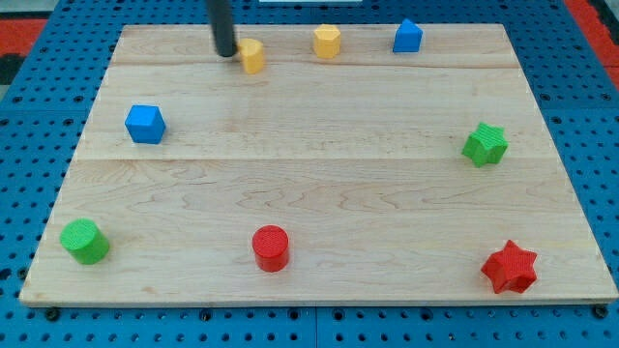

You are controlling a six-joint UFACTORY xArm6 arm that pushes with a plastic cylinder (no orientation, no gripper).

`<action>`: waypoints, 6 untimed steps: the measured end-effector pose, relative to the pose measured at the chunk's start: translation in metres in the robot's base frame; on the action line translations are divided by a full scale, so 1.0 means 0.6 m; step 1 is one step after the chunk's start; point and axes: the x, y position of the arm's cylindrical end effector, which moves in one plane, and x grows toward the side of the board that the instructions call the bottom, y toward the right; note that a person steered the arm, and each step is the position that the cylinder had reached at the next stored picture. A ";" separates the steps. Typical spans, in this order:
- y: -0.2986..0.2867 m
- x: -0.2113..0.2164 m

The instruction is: Push the yellow hexagon towards center

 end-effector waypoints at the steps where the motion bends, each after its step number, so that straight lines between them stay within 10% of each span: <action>1: 0.076 0.074; 3: 0.001 -0.093; 6: 0.267 0.005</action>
